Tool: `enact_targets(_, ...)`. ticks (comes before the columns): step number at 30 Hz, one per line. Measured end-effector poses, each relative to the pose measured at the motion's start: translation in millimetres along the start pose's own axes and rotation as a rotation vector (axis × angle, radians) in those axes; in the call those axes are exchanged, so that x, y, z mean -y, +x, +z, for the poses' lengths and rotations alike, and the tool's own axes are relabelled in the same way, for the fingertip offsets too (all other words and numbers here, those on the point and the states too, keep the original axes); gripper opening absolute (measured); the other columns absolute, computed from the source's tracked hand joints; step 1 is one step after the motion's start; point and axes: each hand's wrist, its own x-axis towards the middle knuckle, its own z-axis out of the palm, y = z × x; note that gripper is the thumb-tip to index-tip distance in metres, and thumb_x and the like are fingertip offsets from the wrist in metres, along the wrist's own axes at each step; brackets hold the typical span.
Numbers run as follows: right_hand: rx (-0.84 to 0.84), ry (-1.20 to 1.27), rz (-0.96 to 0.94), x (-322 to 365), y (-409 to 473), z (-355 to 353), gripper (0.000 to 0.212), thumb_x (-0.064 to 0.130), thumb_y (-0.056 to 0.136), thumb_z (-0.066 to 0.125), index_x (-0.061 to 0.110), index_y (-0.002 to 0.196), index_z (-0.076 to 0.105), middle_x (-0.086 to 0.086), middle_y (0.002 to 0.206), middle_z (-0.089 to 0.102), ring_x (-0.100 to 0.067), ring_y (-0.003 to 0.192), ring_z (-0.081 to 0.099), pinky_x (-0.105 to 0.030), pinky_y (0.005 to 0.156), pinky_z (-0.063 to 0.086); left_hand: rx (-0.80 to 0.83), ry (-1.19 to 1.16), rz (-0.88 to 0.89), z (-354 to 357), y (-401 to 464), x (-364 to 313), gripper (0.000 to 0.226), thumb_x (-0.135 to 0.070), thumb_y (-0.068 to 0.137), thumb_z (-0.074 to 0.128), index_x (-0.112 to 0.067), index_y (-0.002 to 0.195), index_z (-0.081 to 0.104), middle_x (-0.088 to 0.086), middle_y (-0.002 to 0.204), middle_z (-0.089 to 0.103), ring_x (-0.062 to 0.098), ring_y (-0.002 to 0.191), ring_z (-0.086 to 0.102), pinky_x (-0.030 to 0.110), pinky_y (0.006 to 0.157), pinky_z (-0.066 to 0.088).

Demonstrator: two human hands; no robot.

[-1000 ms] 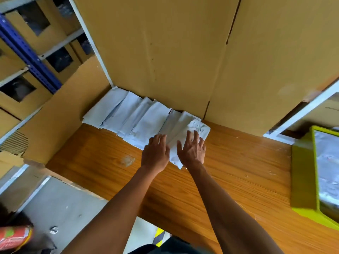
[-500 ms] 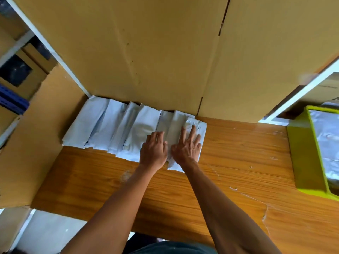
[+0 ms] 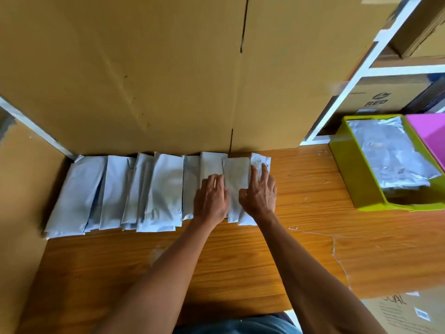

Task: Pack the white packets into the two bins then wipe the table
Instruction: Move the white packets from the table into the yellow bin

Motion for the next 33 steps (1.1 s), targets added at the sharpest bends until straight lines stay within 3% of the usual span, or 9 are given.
enact_targets(4, 0.03, -0.034, 0.003, -28.5, 10.8, -6.5, 0.083, 0.028, 0.083, 0.061, 0.021, 0.157, 0.024, -0.016, 0.17, 0.015, -0.043, 0.143, 0.033, -0.053, 0.105, 0.044, 0.082, 0.046, -0.012, 18.6, 13.2, -27.9, 0.052, -0.037, 0.106, 0.049, -0.016, 0.153, 0.041, 0.008, 0.153, 0.046, 0.028, 0.133, 0.05, 0.043, 0.096, 0.053)
enact_targets(8, 0.076, -0.062, -0.038, -55.3, 20.9, -4.9, 0.083, 0.03, 0.089, 0.06, 0.022, 0.16, 0.02, -0.016, 0.171, 0.013, -0.044, 0.147, 0.028, -0.055, 0.112, 0.041, 0.182, 0.088, -0.065, 40.2, 25.9, -48.9, 0.072, -0.044, 0.106, 0.047, -0.019, 0.167, 0.019, 0.01, 0.174, 0.019, 0.032, 0.153, 0.028, 0.049, 0.115, 0.041)
enact_targets(11, 0.103, -0.063, -0.07, -77.0, 35.0, 0.5, 0.079, 0.044, 0.095, 0.056, 0.024, 0.161, 0.018, -0.015, 0.171, 0.012, -0.046, 0.149, 0.025, -0.057, 0.116, 0.038, 0.236, 0.116, -0.104, 54.0, 38.1, -66.6, 0.08, -0.052, 0.105, 0.046, -0.023, 0.169, 0.008, 0.009, 0.177, 0.002, 0.038, 0.159, 0.013, 0.054, 0.121, 0.033)
enact_targets(16, 0.152, -0.1, -0.144, -98.8, 50.9, 9.4, 0.09, 0.06, 0.094, 0.056, 0.021, 0.164, 0.017, -0.016, 0.173, 0.011, -0.049, 0.153, 0.019, -0.059, 0.118, 0.033, 0.285, 0.163, -0.161, 74.5, 43.9, -80.9, 0.095, -0.071, 0.099, 0.039, -0.023, 0.17, -0.004, 0.013, 0.176, -0.015, 0.047, 0.16, 0.0, 0.062, 0.125, 0.018)
enact_targets(21, 0.132, -0.112, -0.185, -119.2, 56.1, 15.9, 0.089, 0.069, 0.094, 0.021, 0.021, 0.168, 0.017, -0.016, 0.175, 0.011, -0.049, 0.157, 0.017, -0.06, 0.12, 0.03, 0.24, 0.165, -0.101, 92.7, 47.1, -83.6, 0.095, -0.075, 0.097, 0.027, -0.025, 0.169, -0.009, 0.011, 0.175, -0.02, 0.042, 0.161, -0.008, 0.061, 0.127, 0.012)
enact_targets(23, 0.109, -0.087, -0.179, -125.6, 57.5, 17.6, 0.087, 0.069, 0.094, 0.015, 0.023, 0.168, 0.017, -0.016, 0.175, 0.01, -0.05, 0.157, 0.016, -0.062, 0.12, 0.03, 0.236, 0.152, -0.076, 92.7, 48.9, -85.6, 0.095, -0.077, 0.093, 0.02, -0.028, 0.169, -0.01, 0.008, 0.176, -0.019, 0.04, 0.162, -0.007, 0.059, 0.127, 0.011)
enact_targets(26, 0.101, -0.091, -0.154, -132.4, 57.3, 18.9, 0.08, 0.068, 0.099, 0.02, 0.031, 0.169, 0.005, -0.015, 0.176, -0.002, -0.05, 0.157, 0.009, -0.064, 0.123, 0.024, 0.228, 0.178, -0.075, 93.8, 49.5, -89.2, 0.093, -0.069, 0.098, 0.038, -0.032, 0.168, -0.011, 0.008, 0.175, -0.021, 0.043, 0.161, -0.008, 0.06, 0.128, 0.011)
enact_targets(29, 0.095, -0.089, -0.156, -137.1, 52.3, 20.7, 0.08, 0.07, 0.103, 0.028, 0.033, 0.168, 0.001, -0.015, 0.176, -0.009, -0.049, 0.159, 0.002, -0.062, 0.126, 0.014, 0.264, 0.185, -0.115, 96.3, 53.6, -96.0, 0.086, -0.066, 0.103, 0.038, -0.039, 0.167, -0.014, 0.004, 0.173, -0.029, 0.045, 0.16, -0.015, 0.062, 0.127, 0.007)
enact_targets(33, 0.112, -0.02, -0.174, -141.0, 45.2, 19.9, 0.078, 0.066, 0.101, 0.013, 0.03, 0.169, 0.004, -0.015, 0.176, -0.007, -0.043, 0.161, -0.004, -0.056, 0.13, 0.011, 0.313, 0.153, -0.158, 97.5, 57.8, -105.8, 0.079, -0.048, 0.108, 0.041, -0.041, 0.166, -0.012, 0.003, 0.171, -0.034, 0.046, 0.159, -0.016, 0.065, 0.128, 0.009)
